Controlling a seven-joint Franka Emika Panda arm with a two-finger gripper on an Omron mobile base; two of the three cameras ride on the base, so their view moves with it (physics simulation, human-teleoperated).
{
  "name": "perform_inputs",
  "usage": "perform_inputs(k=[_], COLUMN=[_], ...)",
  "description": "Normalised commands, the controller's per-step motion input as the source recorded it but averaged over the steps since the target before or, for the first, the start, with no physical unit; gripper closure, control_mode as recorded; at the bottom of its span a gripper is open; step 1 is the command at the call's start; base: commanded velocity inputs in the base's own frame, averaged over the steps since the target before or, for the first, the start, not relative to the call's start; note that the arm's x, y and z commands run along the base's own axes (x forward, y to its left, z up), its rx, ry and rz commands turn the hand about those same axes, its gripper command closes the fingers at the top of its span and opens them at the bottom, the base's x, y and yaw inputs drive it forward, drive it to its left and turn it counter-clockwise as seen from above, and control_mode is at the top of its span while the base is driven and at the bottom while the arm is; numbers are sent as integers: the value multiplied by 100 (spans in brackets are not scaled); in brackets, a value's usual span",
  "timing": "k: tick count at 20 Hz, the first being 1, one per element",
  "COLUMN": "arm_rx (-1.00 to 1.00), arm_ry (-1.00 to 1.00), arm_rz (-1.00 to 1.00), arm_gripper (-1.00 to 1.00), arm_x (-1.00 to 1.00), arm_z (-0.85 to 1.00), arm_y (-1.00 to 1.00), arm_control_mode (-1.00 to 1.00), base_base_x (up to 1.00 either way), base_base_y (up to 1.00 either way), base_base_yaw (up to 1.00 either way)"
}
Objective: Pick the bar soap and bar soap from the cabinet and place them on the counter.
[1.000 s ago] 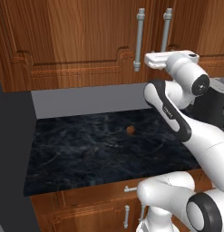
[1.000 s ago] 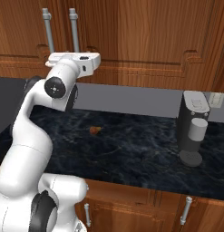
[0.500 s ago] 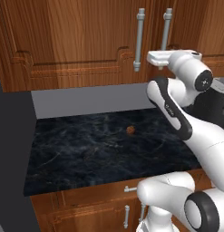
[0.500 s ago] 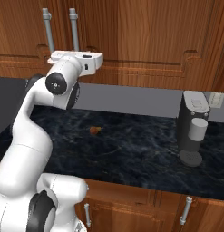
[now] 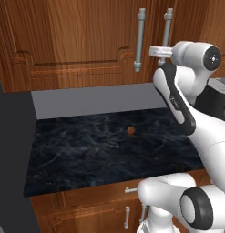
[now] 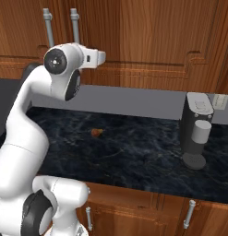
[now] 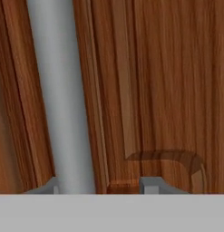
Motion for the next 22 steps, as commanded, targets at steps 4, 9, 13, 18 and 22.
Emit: perform_inputs(k=[4,9,13,18,22], arm_rx=[3,1,1,1,2], arm_ry=[8,2,0,0,0], arm_rz=[2,1,0,0,0], arm_gripper=[100,100,100,100,100], arm_x=[5,-1,-10,-22,-30], arm_z=[0,0,0,0,0], arm_y=[-13,-40,-54,-67,-78], arm_control_mode=[-100,-100,-100,-100,-100], base_base_x=[0,0,0,0,0], base_base_y=[0,0,0,0,0], base_base_yaw=[0,0,0,0,0])
